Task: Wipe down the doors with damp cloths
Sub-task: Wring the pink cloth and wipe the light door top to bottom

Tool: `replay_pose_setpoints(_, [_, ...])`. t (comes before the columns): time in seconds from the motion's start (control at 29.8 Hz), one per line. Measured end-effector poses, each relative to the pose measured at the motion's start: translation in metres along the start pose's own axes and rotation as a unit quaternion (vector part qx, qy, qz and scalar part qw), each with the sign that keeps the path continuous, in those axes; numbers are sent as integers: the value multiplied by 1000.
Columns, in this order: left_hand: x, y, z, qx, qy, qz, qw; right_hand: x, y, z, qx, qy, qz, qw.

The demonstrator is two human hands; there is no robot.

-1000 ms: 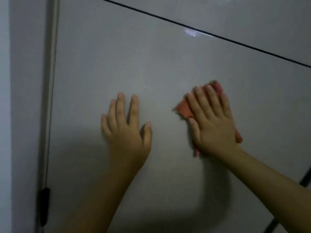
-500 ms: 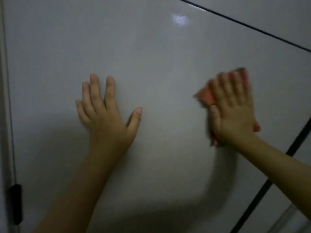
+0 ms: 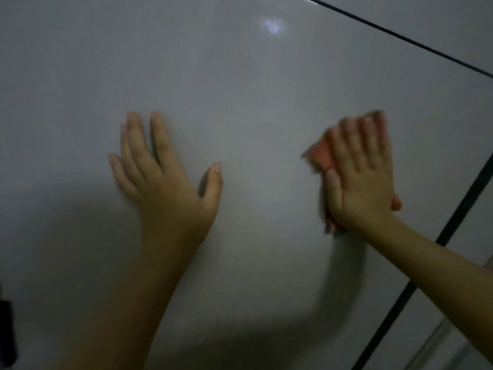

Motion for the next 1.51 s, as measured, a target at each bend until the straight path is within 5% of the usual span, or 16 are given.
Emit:
replay_pose_setpoints(0.07, [9,3,-5,-7,30,-1,1000,4,0,8,63,172,-15,983])
replay_pose_setpoints(0.13, [20,10,-15,-29,57,-10,998,-26,7,4,90,239,4,967])
replay_pose_setpoints(0.27, [32,19,-29,-52,85,2,995,-86,15,-34,-13,-63,50,997])
replay_pose_setpoints(0.34, [35,21,-32,-53,87,3,995,-53,6,-39,-16,-114,45,992])
replay_pose_setpoints(0.47, [64,28,-39,-53,105,-15,993,36,-4,-19,38,91,9,995])
replay_pose_setpoints(0.57, [98,36,-44,-49,148,-38,987,28,-2,-24,96,231,0,968])
replay_pose_setpoints(0.64, [119,42,-43,-43,189,-56,979,15,3,-38,66,164,8,984])
replay_pose_setpoints(0.74, [133,50,-42,-40,225,-52,972,34,-3,-73,-9,-61,19,998])
replay_pose_setpoints(0.77, [135,51,-42,-39,232,-40,971,54,-7,-79,-17,-54,13,998])
replay_pose_setpoints(0.84, [137,55,-45,-35,242,-18,970,98,-13,-80,5,93,3,996])
replay_pose_setpoints(0.97, [140,59,-46,-19,234,-8,972,94,-12,-65,107,391,-7,914])
replay_pose_setpoints(1.04, [141,59,-46,-17,227,-13,974,65,-6,-57,92,315,12,945])
replay_pose_setpoints(1.11, [141,60,-46,-18,216,-19,976,42,-1,-61,38,122,31,991])
replay_pose_setpoints(1.21, [144,59,-47,-24,195,-37,980,57,-8,-71,-12,-59,31,998])
replay_pose_setpoints(1.41, [150,57,-48,-43,173,-65,982,95,-12,-30,84,273,-9,958])
replay_pose_setpoints(1.51, [149,56,-47,-51,172,-71,981,73,-7,-24,56,143,-10,988])
Point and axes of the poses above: each hand's wrist, its own z-axis towards the middle knuckle, its own y-axis out of the palm, x = y × z, the point moved 6 cm from there along z, towards the middle knuckle, and after that the axes turned 9 degrees about x, right-handed, at the moved point
